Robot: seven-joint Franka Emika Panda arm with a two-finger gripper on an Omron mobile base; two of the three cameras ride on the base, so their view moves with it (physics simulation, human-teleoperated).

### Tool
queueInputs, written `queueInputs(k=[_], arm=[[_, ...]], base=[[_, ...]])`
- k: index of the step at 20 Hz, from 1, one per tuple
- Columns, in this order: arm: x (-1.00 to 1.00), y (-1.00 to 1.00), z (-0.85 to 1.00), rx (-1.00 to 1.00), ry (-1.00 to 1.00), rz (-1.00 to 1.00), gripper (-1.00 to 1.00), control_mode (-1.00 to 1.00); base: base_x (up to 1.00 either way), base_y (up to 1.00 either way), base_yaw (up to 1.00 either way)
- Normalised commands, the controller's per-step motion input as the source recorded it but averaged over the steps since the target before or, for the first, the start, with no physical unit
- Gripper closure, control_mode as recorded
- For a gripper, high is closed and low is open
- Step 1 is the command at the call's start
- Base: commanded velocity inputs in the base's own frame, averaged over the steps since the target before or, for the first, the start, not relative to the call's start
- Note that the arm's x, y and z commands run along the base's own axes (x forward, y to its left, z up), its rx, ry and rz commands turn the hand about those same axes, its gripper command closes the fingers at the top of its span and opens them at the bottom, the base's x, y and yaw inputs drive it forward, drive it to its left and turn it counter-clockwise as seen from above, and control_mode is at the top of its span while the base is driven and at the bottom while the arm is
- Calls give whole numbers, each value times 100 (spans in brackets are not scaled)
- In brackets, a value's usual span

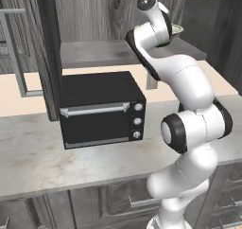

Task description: Move the bowls from the cabinet to the plates on the dining table.

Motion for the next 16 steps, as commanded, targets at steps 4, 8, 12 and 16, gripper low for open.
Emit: queueInputs(k=[4,8,12,16], arm=[[22,0,-9,-1,0,0,-100,-100],[24,0,-2,-1,0,0,-100,-100],[30,-1,-1,-2,0,0,-100,-100],[26,-1,-3,-2,0,0,-100,-100]], base=[[0,0,0],[0,0,0],[0,0,0],[0,0,0]])
